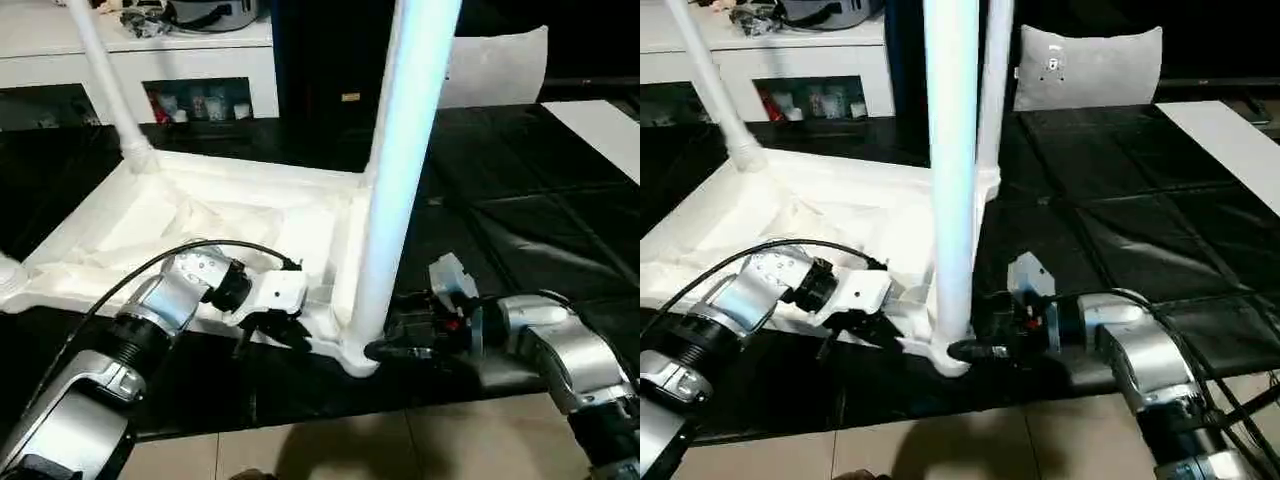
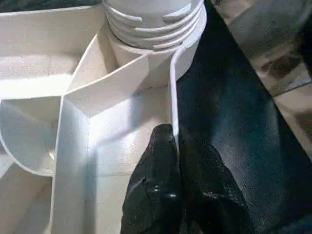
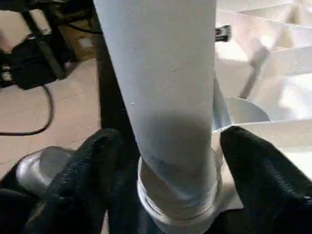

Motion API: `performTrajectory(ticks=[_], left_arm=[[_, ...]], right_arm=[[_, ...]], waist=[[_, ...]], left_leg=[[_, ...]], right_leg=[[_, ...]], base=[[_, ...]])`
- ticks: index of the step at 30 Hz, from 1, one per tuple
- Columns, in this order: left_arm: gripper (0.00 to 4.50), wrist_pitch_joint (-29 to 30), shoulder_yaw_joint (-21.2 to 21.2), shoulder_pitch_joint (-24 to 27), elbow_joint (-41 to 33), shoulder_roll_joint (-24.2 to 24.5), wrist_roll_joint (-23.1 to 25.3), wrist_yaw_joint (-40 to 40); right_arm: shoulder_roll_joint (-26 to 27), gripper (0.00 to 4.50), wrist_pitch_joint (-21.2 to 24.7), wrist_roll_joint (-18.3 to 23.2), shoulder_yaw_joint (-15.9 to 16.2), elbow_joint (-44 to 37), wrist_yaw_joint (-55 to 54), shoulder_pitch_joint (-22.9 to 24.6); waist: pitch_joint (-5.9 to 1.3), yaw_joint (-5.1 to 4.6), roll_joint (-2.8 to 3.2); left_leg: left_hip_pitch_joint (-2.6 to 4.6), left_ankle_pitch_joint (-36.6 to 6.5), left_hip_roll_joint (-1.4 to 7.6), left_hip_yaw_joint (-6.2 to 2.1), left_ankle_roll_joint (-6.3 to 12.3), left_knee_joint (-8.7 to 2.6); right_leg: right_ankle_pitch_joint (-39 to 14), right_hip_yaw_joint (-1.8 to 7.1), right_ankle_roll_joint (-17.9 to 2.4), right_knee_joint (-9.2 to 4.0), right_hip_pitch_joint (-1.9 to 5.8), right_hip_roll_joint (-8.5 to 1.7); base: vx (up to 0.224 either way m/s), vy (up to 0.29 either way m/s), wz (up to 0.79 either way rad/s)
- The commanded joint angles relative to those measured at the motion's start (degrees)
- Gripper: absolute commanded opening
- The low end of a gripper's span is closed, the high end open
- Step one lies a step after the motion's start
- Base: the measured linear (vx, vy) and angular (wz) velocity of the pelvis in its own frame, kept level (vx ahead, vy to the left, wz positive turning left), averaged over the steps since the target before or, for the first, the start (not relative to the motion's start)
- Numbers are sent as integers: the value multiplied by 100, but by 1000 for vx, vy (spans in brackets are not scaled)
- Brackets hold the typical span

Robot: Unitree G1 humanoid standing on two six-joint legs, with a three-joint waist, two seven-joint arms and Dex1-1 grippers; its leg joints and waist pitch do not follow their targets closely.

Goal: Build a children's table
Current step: Rotate leg to tighten

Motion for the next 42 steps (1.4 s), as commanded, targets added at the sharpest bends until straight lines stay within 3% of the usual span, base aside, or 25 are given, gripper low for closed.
performTrajectory(ticks=[1,4,6,8,11,20,22,23,24,25,26,30,31,33,35,36,38,42], left_arm=[[0,-104,-291,-14,-44,-18,107,-257],[0,-125,-304,-37,-9,-45,128,-241],[0,-135,-302,-39,2,-53,133,-240],[0,-141,-293,-47,18,-58,136,-242],[0,-153,-287,-58,49,-64,149,-235],[0,48,-203,13,33,-82,143,-24],[0,191,-146,47,-1,-105,117,81],[0,356,-95,88,-69,-127,99,193],[0,807,38,191,-282,-224,12,459],[0,954,81,226,-360,-260,-24,536],[0,1094,120,263,-452,-302,-56,622],[0,1896,313,395,-932,-649,-209,1151],[0,2195,370,412,-1071,-832,-231,1395],[0,2409,407,393,-1111,-1035,-189,1671],[0,2522,426,380,-1125,-1145,-161,1814],[0,2840,488,337,-1156,-1421,-65,2234],[0,3072,547,281,-1136,-1617,15,2590],[0,3464,774,110,-1010,-2006,101,3425]], right_arm=[[-19,317,88,51,64,-25,136,-107],[-23,307,168,65,102,22,197,-139],[-43,270,180,72,123,27,217,-144],[-49,269,201,81,138,50,235,-168],[-52,227,213,86,144,66,254,-179],[-15,198,263,54,211,-104,213,-35],[-11,196,281,63,215,-190,173,29],[-3,195,310,77,205,-275,115,94],[81,195,318,34,141,-394,-185,226],[118,195,311,7,117,-419,-304,263],[165,195,304,-52,96,-429,-470,298],[607,194,410,-378,-119,-319,-1656,335],[862,193,497,-425,-255,-229,-2153,287],[1130,193,588,-506,-356,-119,-2670,219],[1236,192,634,-550,-384,-82,-2884,192],[1506,191,699,-688,-452,17,-3455,130],[1718,191,713,-792,-512,120,-3898,73],[2238,191,722,-952,-831,571,-5045,-208]], waist=[[-368,-8,-72],[-369,3,-79],[-363,5,-82],[-362,9,-87],[-361,22,-90],[-365,67,-83],[-366,79,-73],[-366,80,-40],[-363,85,-24],[-351,78,-46],[-353,78,-14],[-284,-43,-43],[-275,-108,-31],[-260,-286,-56],[-253,-364,-35],[-264,-458,-49],[-256,-508,-64],[-243,-677,-29]], left_leg=[[173,-1646,375,-131,136,-425],[164,-1587,368,-128,160,-418],[169,-1637,369,-126,140,-417],[177,-1665,369,-130,113,-418],[179,-1636,372,-127,117,-415],[185,-1624,372,-126,91,-416],[193,-1624,373,-128,79,-418],[190,-1644,369,-132,69,-419],[197,-1680,377,-132,43,-428],[191,-1720,375,-140,27,-440],[200,-1787,372,-137,3,-442],[229,-2441,320,-204,-202,-466],[254,-2614,312,-221,-275,-465],[220,-2895,277,-293,-307,-461],[221,-3038,278,-308,-337,-465],[230,-3171,251,-319,-313,-445],[247,-3219,241,-312,-285,-423],[262,-3367,198,-344,-250,-370]], right_leg=[[-1589,212,-1335,-327,138,-330],[-1511,210,-1378,-315,151,-336],[-1635,212,-1349,-327,146,-340],[-1751,215,-1314,-337,143,-342],[-1772,218,-1299,-338,138,-343],[-1757,219,-1263,-340,141,-341],[-1705,218,-1270,-339,138,-333],[-1702,218,-1277,-332,143,-333],[-1697,223,-1269,-339,142,-332],[-1734,220,-1273,-347,145,-333],[-1813,226,-1259,-352,137,-336],[-3060,202,-903,-475,96,-347],[-3322,197,-796,-511,56,-337],[-3788,135,-555,-574,70,-343],[-3798,124,-529,-576,42,-319],[-3836,108,-492,-606,32,-312],[-3898,102,-485,-639,-6,-310],[-4206,-15,-320,-738,-39,-297]], base=[[0,0,0],[0,0,0],[0,0,0],[0,0,0],[0,0,0],[0,0,0],[0,0,0],[0,0,0],[0,0,0],[0,0,0],[0,0,0],[0,0,0],[0,0,0],[0,0,0],[0,0,0],[0,0,0],[0,0,0],[0,0,0]])
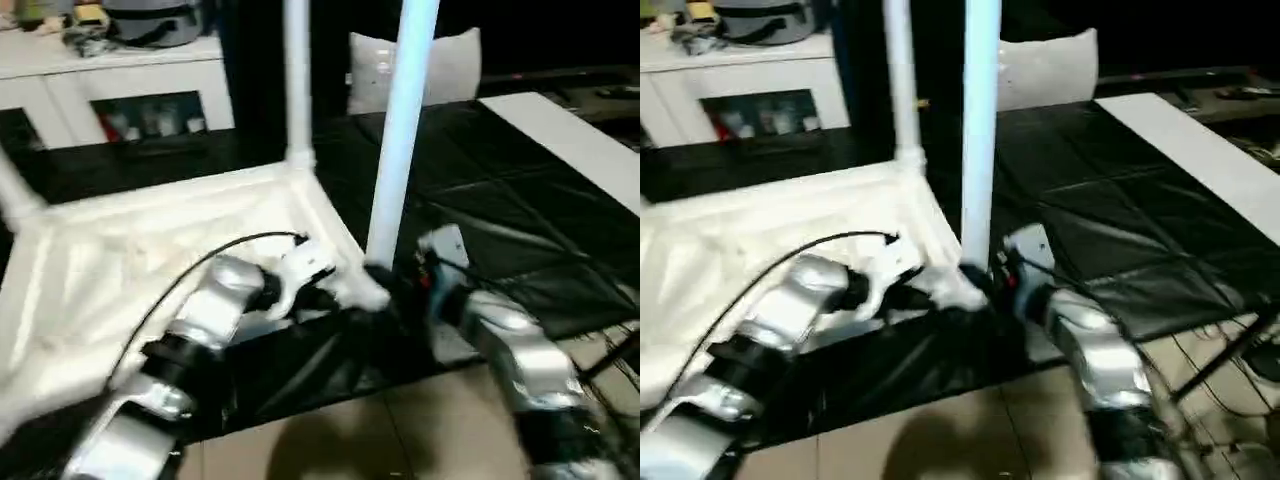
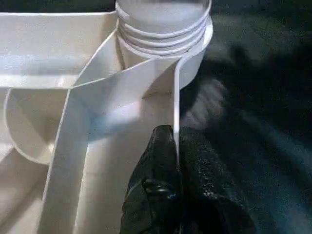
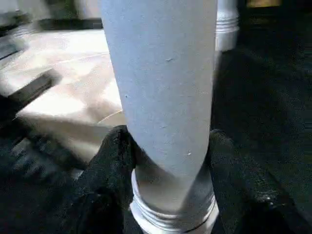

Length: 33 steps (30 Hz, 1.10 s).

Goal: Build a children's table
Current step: Rotate leg to tighten

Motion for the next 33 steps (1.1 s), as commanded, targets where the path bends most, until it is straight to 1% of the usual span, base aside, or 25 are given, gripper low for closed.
performTrajectory(ticks=[1,2,3,4,5,6,8,9,10,12,13,14,15,16,17,18,20,22,24,25,26,27,29,30,33], left_arm=[[0,103,-19,-277,-186,-558,-228,390],[0,195,139,-355,-121,-707,-218,740],[0,233,242,-402,-88,-794,-214,946],[0,240,288,-422,-79,-829,-206,1052],[0,244,308,-432,-80,-844,-199,1110],[0,238,331,-444,-92,-858,-179,1188],[0,252,335,-447,-100,-861,-172,1200],[0,240,315,-432,-126,-826,-159,1179],[0,183,281,-402,-149,-752,-150,1105],[0,77,217,-347,-168,-617,-145,965],[0,-5,182,-320,-163,-531,-146,882],[0,-60,159,-303,-159,-474,-146,829],[0,-118,141,-284,-148,-413,-150,760],[0,-164,116,-256,-138,-330,-153,668],[0,-286,77,-227,-124,-230,-160,514],[0,-393,43,-203,-111,-147,-165,383],[0,-526,-4,-181,-89,-14,-164,196],[0,-708,-79,-169,-10,261,-182,-168],[0,-922,-138,-180,55,410,-191,-388],[0,-1168,-218,-191,139,614,-185,-720],[0,-1283,-254,-201,178,682,-194,-834],[0,-1368,-310,-209,187,788,-225,-1073],[0,-1501,-377,-230,215,904,-270,-1360],[0,-1623,-460,-259,281,995,-245,-1555],[0,-1985,-642,-244,310,1173,-285,-2109]], right_arm=[[403,191,152,-112,93,475,-728,-224],[586,191,130,-162,-40,682,-1133,-373],[677,191,58,-226,-88,824,-1368,-478],[711,191,-47,-246,-88,892,-1406,-525],[727,191,-128,-248,-79,926,-1388,-549],[733,226,-416,-323,-14,980,-1337,-590],[734,261,-482,-347,3,993,-1336,-601],[693,263,-556,-413,87,981,-1260,-588],[618,267,-647,-477,160,941,-1155,-548],[532,281,-762,-474,125,881,-1041,-477],[456,303,-803,-449,92,820,-966,-427],[401,303,-834,-434,74,779,-914,-394],[325,314,-868,-429,69,730,-846,-355],[217,326,-974,-403,63,673,-713,-295],[91,337,-1032,-345,53,585,-515,-226],[-13,343,-1080,-293,43,512,-347,-169],[-188,343,-1133,-177,45,378,5,-77],[-581,372,-1189,73,103,89,822,114],[-775,380,-1158,177,142,-31,1206,188],[-1050,390,-1084,295,177,-169,1652,257],[-1134,400,-1071,329,190,-192,1776,265],[-1262,413,-1026,404,215,-227,2017,267],[-1394,413,-1009,466,258,-236,2280,248],[-1495,413,-1034,477,317,-202,2506,212],[-1702,413,-1388,401,460,24,3004,79]], waist=[[-228,-77,15],[-227,-136,21],[-236,-212,81],[-294,-231,102],[-301,-245,77],[-290,-250,31],[-304,-260,12],[-320,-246,28],[-328,-241,11],[-364,-201,15],[-382,-183,17],[-400,-153,21],[-432,-115,12],[-438,-50,18],[-437,-19,2],[-427,86,3],[-421,122,1],[-410,237,19],[-397,274,21],[-390,292,31],[-382,304,13],[-376,318,34],[-371,330,27],[-369,355,47],[-374,399,39]], left_leg=[[260,-3635,219,-315,-277,-421],[226,-3729,230,-341,-297,-454],[128,-3952,274,-424,-356,-563],[129,-3940,295,-441,-382,-574],[86,-3689,276,-399,-316,-559],[43,-3433,245,-343,-206,-534],[12,-3123,217,-309,-82,-495],[-27,-2783,218,-289,42,-479],[-40,-2534,227,-267,142,-470],[-51,-2163,248,-250,269,-450],[-68,-1935,254,-235,371,-433],[-60,-1811,259,-229,419,-421],[-93,-1457,257,-215,536,-384],[-97,-1153,258,-198,659,-359],[-98,-1064,257,-193,714,-350],[-89,-987,264,-176,810,-334],[-73,-995,268,-161,799,-331],[-42,-1105,295,-163,749,-348],[-30,-1221,315,-171,688,-368],[-17,-1325,312,-178,633,-382],[-7,-1457,321,-173,564,-390],[3,-1526,318,-176,529,-396],[14,-1693,324,-177,416,-410],[45,-1788,322,-172,360,-408],[52,-1908,330,-168,236,-421]], right_leg=[[-4046,-46,-373,-713,-34,-264],[-3867,-88,-380,-690,14,-252],[-3430,-124,-440,-579,150,-243],[-2889,-81,-605,-547,178,-284],[-2526,-45,-787,-552,165,-325],[-2481,-25,-883,-572,148,-345],[-2491,-10,-944,-572,168,-377],[-2355,9,-1005,-552,193,-391],[-2200,16,-1066,-538,197,-380],[-1811,26,-1184,-486,220,-368],[-1587,29,-1251,-453,233,-358],[-1460,28,-1276,-446,234,-360],[-1065,35,-1357,-391,260,-360],[-751,34,-1429,-347,251,-350],[-660,30,-1459,-335,250,-343],[-634,38,-1487,-313,256,-342],[-675,48,-1523,-305,240,-335],[-842,51,-1479,-306,243,-327],[-942,55,-1425,-305,242,-313],[-1075,50,-1411,-320,232,-309],[-1223,60,-1373,-332,225,-310],[-1310,61,-1367,-337,215,-310],[-1474,70,-1341,-351,207,-317],[-1567,72,-1337,-368,176,-321],[-1596,74,-1326,-357,170,-329]], base=[[0,0,0],[0,0,0],[0,0,0],[0,0,0],[0,0,0],[0,0,0],[0,0,0],[0,0,0],[0,0,0],[0,0,0],[0,0,0],[0,0,0],[0,0,0],[0,0,0],[0,0,0],[0,0,0],[0,0,0],[0,0,0],[0,0,0],[0,0,0],[0,0,0],[0,0,0],[0,0,0],[0,0,0],[0,0,0]])
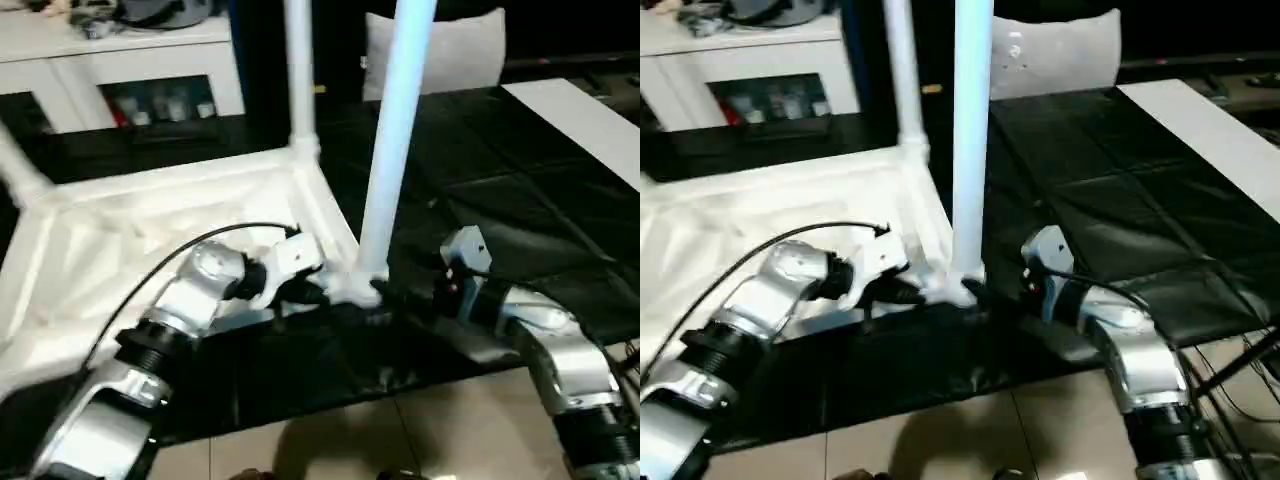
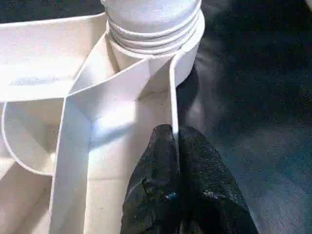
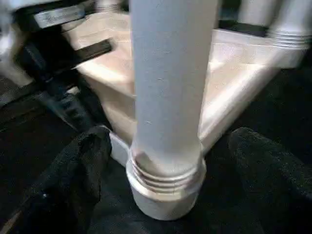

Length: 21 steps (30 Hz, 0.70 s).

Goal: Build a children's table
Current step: Rotate leg to tighten

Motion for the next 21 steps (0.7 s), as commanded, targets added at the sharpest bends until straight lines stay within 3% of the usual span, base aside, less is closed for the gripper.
performTrajectory(ticks=[1,4,6,11,18,21], left_arm=[[0,-357,-335,-76,-14,97,-19,-589],[0,-877,-557,-90,27,268,-63,-1252],[0,-992,-621,-126,51,300,-73,-1479],[0,-1131,-728,-233,113,328,-80,-1804],[0,-1270,-808,-323,140,328,-126,-2065],[0,-1348,-803,-375,243,293,-117,-2105]], right_arm=[[-128,413,-189,24,88,104,417,-151],[-286,413,-61,234,245,175,1073,-314],[-332,388,-77,235,391,214,1362,-382],[-365,340,-95,168,693,304,1826,-482],[-402,275,102,254,892,339,2253,-600],[-412,260,176,298,939,344,2367,-625]], waist=[[-422,-4,-56],[-434,83,-64],[-443,123,-62],[-449,208,-107],[-410,212,-129],[-408,215,-131]], left_leg=[[194,-1904,315,-89,260,-443],[235,-1820,331,-58,286,-432],[188,-1636,341,-45,374,-425],[200,-1545,352,-32,349,-419],[204,-1951,339,-43,171,-420],[218,-1990,341,-42,140,-421]], right_leg=[[-1826,241,-1182,-344,245,-270],[-1716,250,-1230,-333,219,-266],[-1505,245,-1279,-270,255,-268],[-1489,255,-1322,-238,238,-282],[-2301,272,-1115,-298,209,-312],[-2351,277,-1098,-308,195,-307]], base=[[0,0,0],[0,0,0],[0,0,0],[0,0,0],[0,0,0],[0,0,0]])
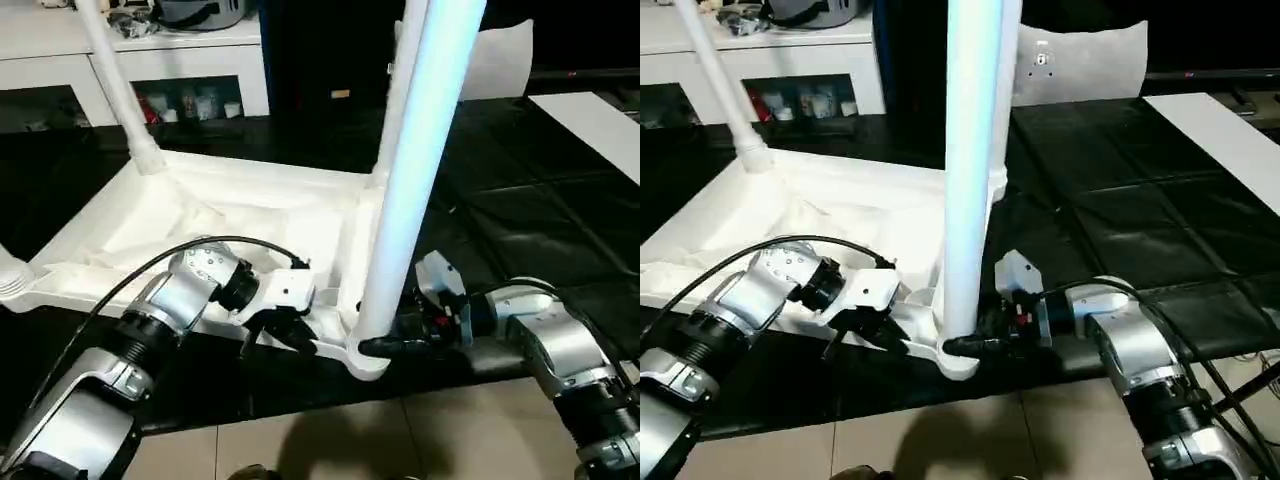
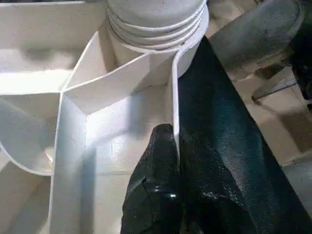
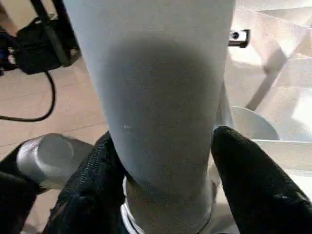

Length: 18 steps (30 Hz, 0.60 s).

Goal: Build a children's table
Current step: Rotate leg to tighten

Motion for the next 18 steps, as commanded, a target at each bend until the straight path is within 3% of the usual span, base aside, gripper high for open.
performTrajectory(ticks=[1,3,14,16,18], left_arm=[[0,-169,-168,-127,-10,-64,-10,-313],[0,-225,-163,-154,62,-67,2,-330],[0,-89,-40,-115,115,-53,-59,-201],[0,370,191,-49,-16,-128,-177,158],[0,713,333,-9,-138,-164,-206,447]], right_arm=[[-39,252,59,60,18,52,70,-113],[-52,223,120,81,71,27,145,-106],[2,197,422,216,49,-132,177,-4],[149,197,509,199,-29,-252,-181,92],[304,197,503,118,-90,-307,-572,157]], waist=[[-406,-29,-98],[-413,-28,-98],[-425,-15,-98],[-424,-10,-66],[-405,-36,-90]], left_leg=[[194,-1972,335,-110,135,-474],[188,-1925,334,-111,143,-474],[184,-1788,335,-101,181,-468],[186,-1816,332,-107,151,-467],[180,-1856,340,-113,92,-487]], right_leg=[[-2293,255,-1142,-388,209,-265],[-2198,253,-1159,-378,212,-258],[-2012,251,-1240,-348,226,-257],[-2059,253,-1235,-350,227,-266],[-2109,261,-1219,-350,221,-267]], base=[[0,0,0],[0,0,0],[0,0,0],[0,0,0],[0,0,0]])
